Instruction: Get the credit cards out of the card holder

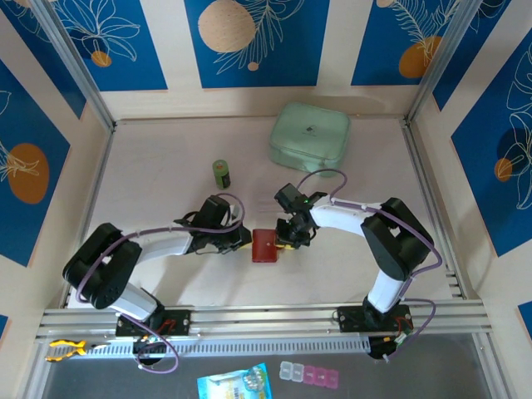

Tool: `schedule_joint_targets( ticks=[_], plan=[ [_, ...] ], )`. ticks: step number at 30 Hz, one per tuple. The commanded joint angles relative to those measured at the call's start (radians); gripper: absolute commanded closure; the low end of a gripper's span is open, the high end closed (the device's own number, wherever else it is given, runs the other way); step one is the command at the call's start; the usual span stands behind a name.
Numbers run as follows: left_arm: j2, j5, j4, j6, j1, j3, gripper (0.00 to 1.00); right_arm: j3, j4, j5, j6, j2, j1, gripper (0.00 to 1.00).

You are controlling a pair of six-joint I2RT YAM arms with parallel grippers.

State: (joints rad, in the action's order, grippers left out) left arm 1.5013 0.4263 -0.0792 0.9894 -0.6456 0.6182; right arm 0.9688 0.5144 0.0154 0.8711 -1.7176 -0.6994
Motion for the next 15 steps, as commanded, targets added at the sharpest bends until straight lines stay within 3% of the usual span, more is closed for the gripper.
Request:
schedule_joint_targets(
  ticks=[1, 15],
  plan=[
    [-0.03, -0.017, 0.027, -0.015, 0.002, 0.013, 0.89, -0.019, -0.053, 0.058, -0.005, 0.02, 0.004, 0.78],
    [-0.057, -0.023, 0.027, -0.023, 0.003, 0.002, 0.88, -0.012, -0.042, 0.056, -0.007, 0.034, 0.008, 0.92]
  ],
)
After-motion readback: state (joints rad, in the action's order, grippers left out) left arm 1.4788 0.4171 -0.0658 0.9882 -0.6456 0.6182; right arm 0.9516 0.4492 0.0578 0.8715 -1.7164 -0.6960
